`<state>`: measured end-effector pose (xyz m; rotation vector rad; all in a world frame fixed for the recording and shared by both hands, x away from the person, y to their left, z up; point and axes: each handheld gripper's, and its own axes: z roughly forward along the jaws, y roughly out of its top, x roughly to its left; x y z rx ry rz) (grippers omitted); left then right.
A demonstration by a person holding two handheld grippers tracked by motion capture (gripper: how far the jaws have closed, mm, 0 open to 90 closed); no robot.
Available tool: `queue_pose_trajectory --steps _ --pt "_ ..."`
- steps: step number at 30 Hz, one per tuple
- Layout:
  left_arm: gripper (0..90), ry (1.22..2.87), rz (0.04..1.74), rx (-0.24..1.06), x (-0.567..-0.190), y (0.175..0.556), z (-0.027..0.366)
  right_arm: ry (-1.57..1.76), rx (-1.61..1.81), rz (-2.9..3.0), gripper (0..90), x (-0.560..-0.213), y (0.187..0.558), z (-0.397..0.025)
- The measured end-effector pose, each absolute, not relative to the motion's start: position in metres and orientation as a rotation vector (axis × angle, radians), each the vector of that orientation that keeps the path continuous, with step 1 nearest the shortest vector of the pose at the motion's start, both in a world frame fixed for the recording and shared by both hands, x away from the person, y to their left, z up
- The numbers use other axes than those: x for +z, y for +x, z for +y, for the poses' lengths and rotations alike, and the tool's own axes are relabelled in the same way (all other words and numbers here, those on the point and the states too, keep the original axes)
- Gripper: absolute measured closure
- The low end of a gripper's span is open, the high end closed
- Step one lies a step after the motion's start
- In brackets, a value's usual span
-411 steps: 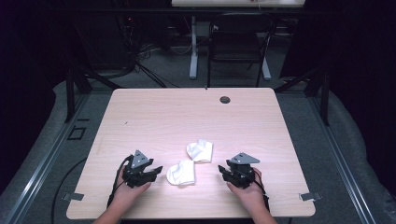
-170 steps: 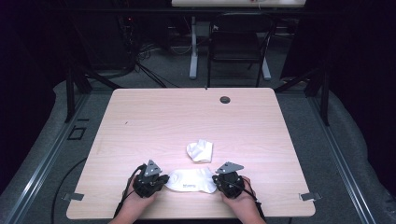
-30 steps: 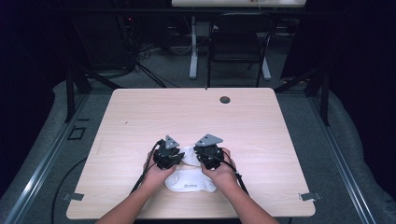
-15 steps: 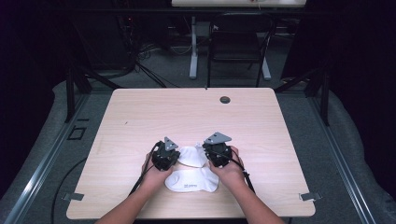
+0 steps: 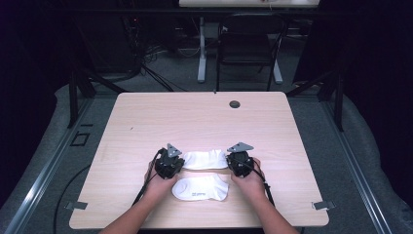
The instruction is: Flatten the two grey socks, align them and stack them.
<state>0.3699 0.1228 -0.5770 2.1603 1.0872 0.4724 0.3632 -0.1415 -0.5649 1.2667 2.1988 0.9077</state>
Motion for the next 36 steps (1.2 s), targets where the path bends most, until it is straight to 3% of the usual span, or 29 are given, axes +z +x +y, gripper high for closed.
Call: queue_pose_trajectory --steps 8,15,21,36 --pt "76.4 2.129 1.063 0.463 -0.570 0.365 0.129 1.281 0.936 2.173 82.5 -0.564 0.359 -0.147" --pt "76.7 2.111 0.994 0.458 -0.556 0.367 0.124 1.239 1.010 2.170 83.5 -0.546 0.362 -0.140" --pt "76.4 2.177 0.980 0.453 -0.568 0.370 0.113 1.194 0.929 2.225 82.6 -0.558 0.371 -0.122" --pt "75.2 2.168 1.004 0.431 -0.578 0.372 0.124 1.344 0.918 2.211 86.7 -0.578 0.382 -0.139"
